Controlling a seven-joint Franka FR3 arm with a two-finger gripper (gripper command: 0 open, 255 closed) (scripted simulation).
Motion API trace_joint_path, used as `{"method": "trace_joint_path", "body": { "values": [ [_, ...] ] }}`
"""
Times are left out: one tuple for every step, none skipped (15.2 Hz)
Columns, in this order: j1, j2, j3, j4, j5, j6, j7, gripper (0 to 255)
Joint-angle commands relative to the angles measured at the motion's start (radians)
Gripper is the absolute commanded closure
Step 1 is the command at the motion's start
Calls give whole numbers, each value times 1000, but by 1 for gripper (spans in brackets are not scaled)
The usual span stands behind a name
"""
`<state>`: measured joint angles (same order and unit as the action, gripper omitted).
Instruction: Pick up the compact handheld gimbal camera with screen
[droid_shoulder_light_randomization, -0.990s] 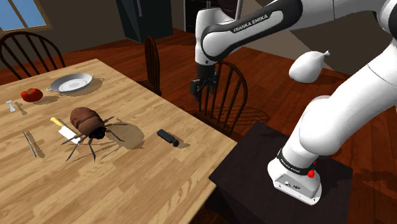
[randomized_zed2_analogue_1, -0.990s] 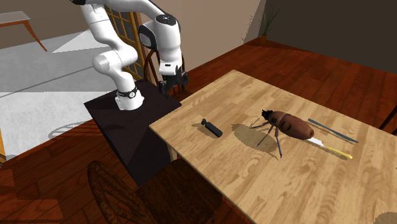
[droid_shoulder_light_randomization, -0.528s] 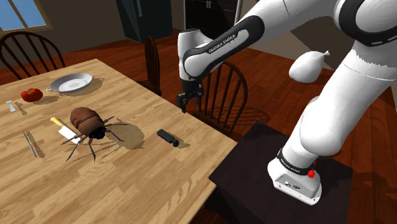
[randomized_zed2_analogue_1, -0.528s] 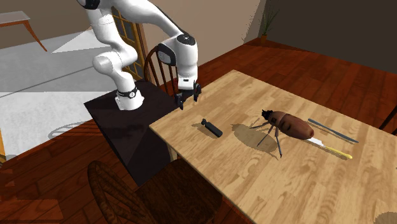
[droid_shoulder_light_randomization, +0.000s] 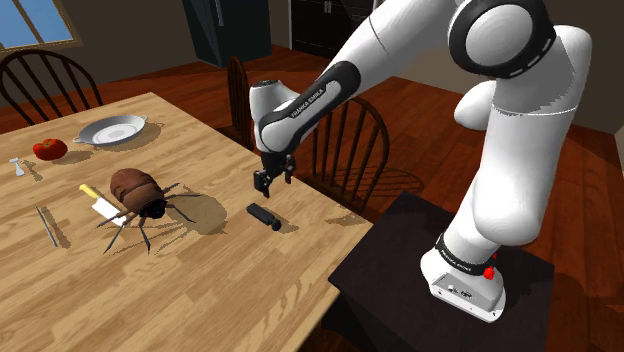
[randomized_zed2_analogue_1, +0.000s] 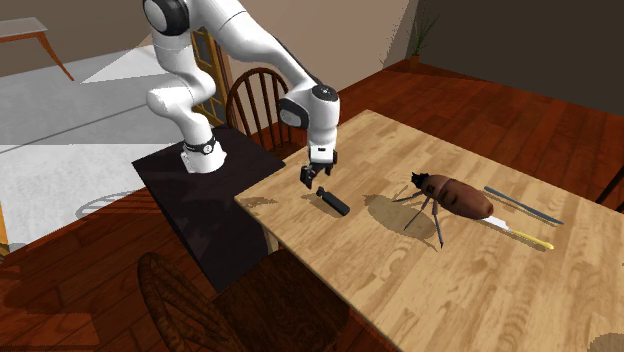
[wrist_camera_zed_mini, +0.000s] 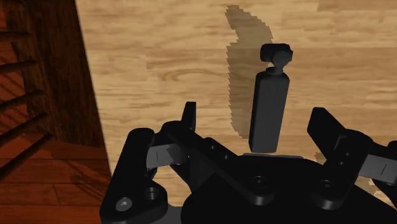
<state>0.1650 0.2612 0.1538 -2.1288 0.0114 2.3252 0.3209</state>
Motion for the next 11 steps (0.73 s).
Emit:
{"method": "trace_joint_path", "body": {
  "values": [
    [12, 79, 0, 60, -16, 14, 11, 0],
    [20, 118, 0, 90, -24, 20, 18, 0],
    [29, 156, 0, 122, -31, 24, 24, 0],
    [37, 195, 0, 154, -39, 28, 30, 0],
    [46, 233, -1, 188, -45, 30, 36, 0],
    [55, 272, -2, 224, -52, 31, 41, 0],
    [59, 288, -3, 239, -54, 31, 43, 0],
    [60, 298, -4, 239, -56, 40, 44, 0],
    [61, 308, -6, 240, -57, 50, 44, 0],
    [62, 318, -7, 241, -58, 59, 45, 0],
    [63, 329, -8, 242, -60, 68, 45, 0]
  ]
}}
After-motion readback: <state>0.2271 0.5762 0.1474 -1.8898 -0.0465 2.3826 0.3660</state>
